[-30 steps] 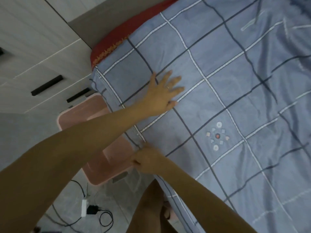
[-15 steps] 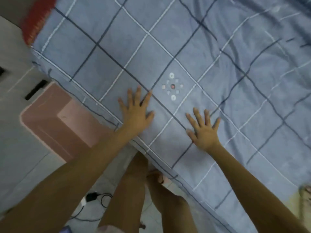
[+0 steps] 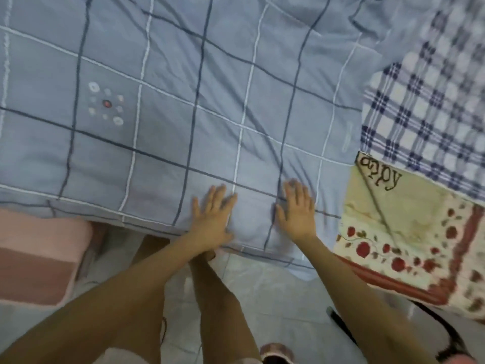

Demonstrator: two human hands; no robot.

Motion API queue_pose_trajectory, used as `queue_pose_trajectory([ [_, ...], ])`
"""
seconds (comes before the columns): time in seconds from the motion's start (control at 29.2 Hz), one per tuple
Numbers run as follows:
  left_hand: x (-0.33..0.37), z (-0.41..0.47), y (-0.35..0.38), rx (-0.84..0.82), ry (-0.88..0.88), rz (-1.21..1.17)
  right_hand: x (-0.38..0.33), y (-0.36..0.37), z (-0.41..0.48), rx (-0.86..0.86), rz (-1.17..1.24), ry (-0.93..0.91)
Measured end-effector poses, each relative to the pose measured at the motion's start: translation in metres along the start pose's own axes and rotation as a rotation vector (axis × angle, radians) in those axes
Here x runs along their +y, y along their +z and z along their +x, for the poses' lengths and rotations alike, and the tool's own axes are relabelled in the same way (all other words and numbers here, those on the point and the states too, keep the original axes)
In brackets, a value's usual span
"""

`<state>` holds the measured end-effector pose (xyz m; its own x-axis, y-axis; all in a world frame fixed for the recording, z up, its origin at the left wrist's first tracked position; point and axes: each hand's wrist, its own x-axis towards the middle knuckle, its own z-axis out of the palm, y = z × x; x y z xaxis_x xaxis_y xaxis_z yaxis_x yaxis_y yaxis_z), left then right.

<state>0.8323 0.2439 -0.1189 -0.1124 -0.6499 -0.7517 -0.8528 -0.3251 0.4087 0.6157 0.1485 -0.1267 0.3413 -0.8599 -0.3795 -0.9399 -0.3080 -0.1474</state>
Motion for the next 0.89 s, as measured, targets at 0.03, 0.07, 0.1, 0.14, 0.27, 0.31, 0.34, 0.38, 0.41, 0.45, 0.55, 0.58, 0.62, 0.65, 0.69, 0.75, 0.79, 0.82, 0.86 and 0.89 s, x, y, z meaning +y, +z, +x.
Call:
queue_pose_trajectory([
  [0.03,-0.003,0.008,-0.005,0.051,-0.092,-0.023,-0.004,0.008,0.007,-0.034,-0.056,-0.267],
  [0.07,-0.006,0.017,-0.012,0.078,-0.166,-0.040,-0.007,0.013,0.016,-0.066,-0.141,-0.530],
  [0.1,-0.011,0.025,-0.020,0.085,-0.224,-0.061,-0.006,0.017,0.031,-0.112,-0.240,-0.781],
  [0.14,-0.014,0.031,-0.028,0.091,-0.261,-0.083,-0.001,0.015,0.048,-0.119,-0.327,-0.934],
  [0.27,0.003,0.069,-0.051,0.141,-0.351,-0.227,0.075,-0.013,0.115,-0.094,-0.305,-0.164],
  [0.31,0.007,0.077,-0.057,0.148,-0.391,-0.326,0.091,-0.022,0.124,-0.137,-0.202,0.179],
  [0.34,0.015,0.086,-0.064,0.167,-0.430,-0.410,0.101,-0.032,0.130,-0.165,-0.105,0.392],
  [0.38,0.022,0.096,-0.070,0.183,-0.473,-0.467,0.104,-0.041,0.134,-0.146,-0.074,0.457],
  [0.41,0.029,0.104,-0.074,0.178,-0.520,-0.494,0.101,-0.048,0.140,-0.054,-0.079,0.432],
  [0.45,0.035,0.109,-0.078,0.153,-0.567,-0.487,0.096,-0.054,0.148,0.090,-0.069,0.378],
  [0.55,0.046,0.119,-0.080,0.119,-0.650,-0.430,0.088,-0.075,0.185,0.367,0.199,0.293],
  [0.58,0.047,0.120,-0.080,0.110,-0.667,-0.422,0.088,-0.082,0.201,0.372,0.286,0.275],
  [0.62,0.047,0.121,-0.081,0.102,-0.678,-0.414,0.087,-0.088,0.217,0.352,0.346,0.264],
  [0.65,0.048,0.122,-0.081,0.095,-0.689,-0.402,0.087,-0.092,0.232,0.311,0.393,0.262],
  [0.69,0.050,0.121,-0.081,0.093,-0.700,-0.390,0.087,-0.097,0.247,0.259,0.434,0.272],
  [0.75,0.054,0.125,-0.083,0.087,-0.714,-0.362,0.087,-0.101,0.277,0.157,0.460,0.290],
  [0.79,0.055,0.125,-0.083,0.079,-0.716,-0.362,0.085,-0.099,0.287,0.123,0.415,0.288],
  [0.82,0.055,0.126,-0.084,0.074,-0.715,-0.365,0.083,-0.098,0.296,0.107,0.360,0.288],
  [0.86,0.056,0.127,-0.084,0.069,-0.719,-0.374,0.082,-0.098,0.302,0.110,0.302,0.287],
  [0.89,0.056,0.127,-0.086,0.061,-0.723,-0.380,0.082,-0.098,0.306,0.133,0.266,0.289],
])
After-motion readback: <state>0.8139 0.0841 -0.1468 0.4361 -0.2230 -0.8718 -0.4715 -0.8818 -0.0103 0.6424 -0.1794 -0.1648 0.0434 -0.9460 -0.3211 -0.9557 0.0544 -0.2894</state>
